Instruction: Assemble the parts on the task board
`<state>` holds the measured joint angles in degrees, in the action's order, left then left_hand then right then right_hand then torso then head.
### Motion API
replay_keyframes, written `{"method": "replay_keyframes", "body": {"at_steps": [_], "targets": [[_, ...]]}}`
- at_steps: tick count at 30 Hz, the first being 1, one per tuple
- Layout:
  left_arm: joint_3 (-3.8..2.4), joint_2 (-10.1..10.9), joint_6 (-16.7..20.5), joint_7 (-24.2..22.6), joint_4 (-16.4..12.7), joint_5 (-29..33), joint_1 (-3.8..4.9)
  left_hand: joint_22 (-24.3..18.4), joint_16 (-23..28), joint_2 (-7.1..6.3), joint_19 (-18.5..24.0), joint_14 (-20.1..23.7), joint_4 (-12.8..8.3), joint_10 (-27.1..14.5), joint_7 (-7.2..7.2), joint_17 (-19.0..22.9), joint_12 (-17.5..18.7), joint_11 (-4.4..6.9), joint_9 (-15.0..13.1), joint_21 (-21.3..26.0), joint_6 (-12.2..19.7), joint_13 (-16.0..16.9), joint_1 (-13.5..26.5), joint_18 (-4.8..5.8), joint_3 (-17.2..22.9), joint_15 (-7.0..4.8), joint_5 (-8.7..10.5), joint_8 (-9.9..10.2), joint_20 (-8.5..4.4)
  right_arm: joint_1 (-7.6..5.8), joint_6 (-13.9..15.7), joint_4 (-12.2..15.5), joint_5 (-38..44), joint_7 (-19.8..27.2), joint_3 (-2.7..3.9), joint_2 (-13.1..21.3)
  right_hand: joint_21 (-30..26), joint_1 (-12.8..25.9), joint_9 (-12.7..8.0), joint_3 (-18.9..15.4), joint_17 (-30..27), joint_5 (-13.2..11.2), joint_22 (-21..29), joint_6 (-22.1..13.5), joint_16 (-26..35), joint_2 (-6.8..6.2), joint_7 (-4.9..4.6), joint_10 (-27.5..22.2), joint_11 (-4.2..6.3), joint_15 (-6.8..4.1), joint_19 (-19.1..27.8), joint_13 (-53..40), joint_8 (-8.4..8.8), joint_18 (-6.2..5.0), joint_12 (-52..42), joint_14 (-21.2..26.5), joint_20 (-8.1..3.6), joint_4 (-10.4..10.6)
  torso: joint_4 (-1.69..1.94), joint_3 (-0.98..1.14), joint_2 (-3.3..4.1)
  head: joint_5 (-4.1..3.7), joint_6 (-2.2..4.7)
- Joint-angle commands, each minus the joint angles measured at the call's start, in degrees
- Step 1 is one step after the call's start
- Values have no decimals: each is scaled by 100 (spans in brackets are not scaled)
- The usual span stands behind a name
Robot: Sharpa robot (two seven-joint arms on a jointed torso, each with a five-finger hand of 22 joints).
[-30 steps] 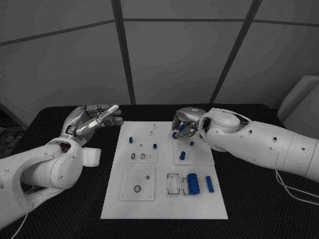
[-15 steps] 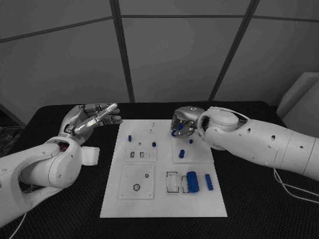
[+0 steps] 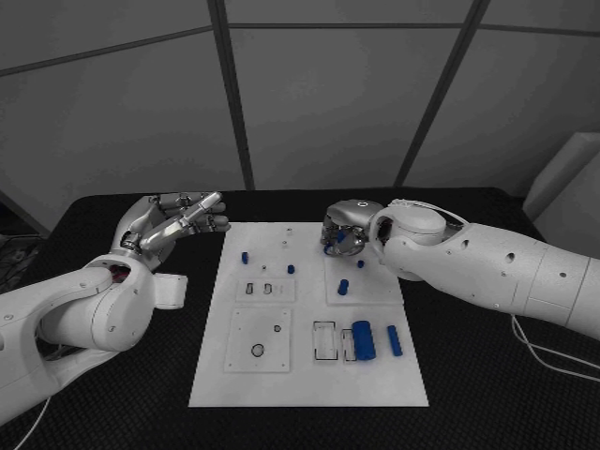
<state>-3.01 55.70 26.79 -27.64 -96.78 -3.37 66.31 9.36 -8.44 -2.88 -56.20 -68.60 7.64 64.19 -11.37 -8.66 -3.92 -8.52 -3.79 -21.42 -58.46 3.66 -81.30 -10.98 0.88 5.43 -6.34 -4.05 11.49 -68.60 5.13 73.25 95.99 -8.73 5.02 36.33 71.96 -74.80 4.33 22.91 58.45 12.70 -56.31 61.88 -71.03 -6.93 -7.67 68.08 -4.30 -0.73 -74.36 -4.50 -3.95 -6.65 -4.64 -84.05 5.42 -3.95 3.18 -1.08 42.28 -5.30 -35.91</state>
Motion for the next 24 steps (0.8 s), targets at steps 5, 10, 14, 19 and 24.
{"method": "replay_keyframes", "body": {"at_steps": [5, 10, 14, 19, 24], "targets": [[-10, 8, -78, -13, -17, -43, 9, -8, 17, 27, -28, 29, -38, -40, -33, -11, 34, 0, 7, -34, 15, -4, 22, 56, 6, 4, 39, 35, 1, -10, -62, -30, 28, 29, 3, -22, 65, -117, 15, 135, 27, -32, -59, 93, -58, 29, -5, 112, 18, 5, -38, 12, -40, 38, -9, -126, -7, -7, -2, 6, 9, -1, 4], [-11, 5, -84, -7, -17, -43, 9, -8, 17, 27, -28, 29, -38, -40, -33, -11, 34, 0, 7, -34, 15, -4, 22, 56, 6, 4, 39, 35, 1, -10, -55, -56, 28, 25, 3, -35, 92, -156, 21, 199, 42, -40, -86, 130, -83, 49, -3, 151, 25, -1, -32, 15, -47, 40, -4, -123, -12, -22, -4, 8, 10, -2, 6], [-13, 5, -85, 1, -18, -43, 9, -9, 21, 36, -29, 26, -43, -44, -34, -13, 34, -1, 7, -35, 17, -4, 18, 56, 12, 3, 39, 36, 1, -10, 76, -57, 37, 18, 2, -43, 145, -259, 34, 308, 68, -99, -151, 197, -118, 101, -1, 235, 39, -16, -40, 8, -66, 47, -16, -122, -23, -73, -1, 8, 16, -3, 9], [-14, 11, -82, 6, -17, -43, 10, -9, 27, 48, -30, 22, -50, -48, -35, -17, 34, -2, 7, -37, 19, -4, 12, 55, 20, 3, 40, 37, 2, -9, 427, -6, 46, 35, 3, -24, 221, -394, 54, 446, 96, -210, -251, 292, -157, 157, -3, 393, 68, -36, -64, -24, -94, 60, -62, -122, -42, -161, 1, 9, 13, -8, 23], [-15, 21, -79, 7, -14, -43, 10, -9, 31, 55, -31, 20, -55, -50, -36, -19, 33, -1, 7, -37, 20, -4, 8, 55, 25, 3, 40, 37, 2, -9, 787, 112, 47, 20, 4, 25, 278, -398, 59, 464, 131, -223, -347, 313, -185, 150, -14, 420, 67, -37, -103, -32, -97, 78, -62, -127, -46, -174, -3, 9, 17, 8, 57]]}}
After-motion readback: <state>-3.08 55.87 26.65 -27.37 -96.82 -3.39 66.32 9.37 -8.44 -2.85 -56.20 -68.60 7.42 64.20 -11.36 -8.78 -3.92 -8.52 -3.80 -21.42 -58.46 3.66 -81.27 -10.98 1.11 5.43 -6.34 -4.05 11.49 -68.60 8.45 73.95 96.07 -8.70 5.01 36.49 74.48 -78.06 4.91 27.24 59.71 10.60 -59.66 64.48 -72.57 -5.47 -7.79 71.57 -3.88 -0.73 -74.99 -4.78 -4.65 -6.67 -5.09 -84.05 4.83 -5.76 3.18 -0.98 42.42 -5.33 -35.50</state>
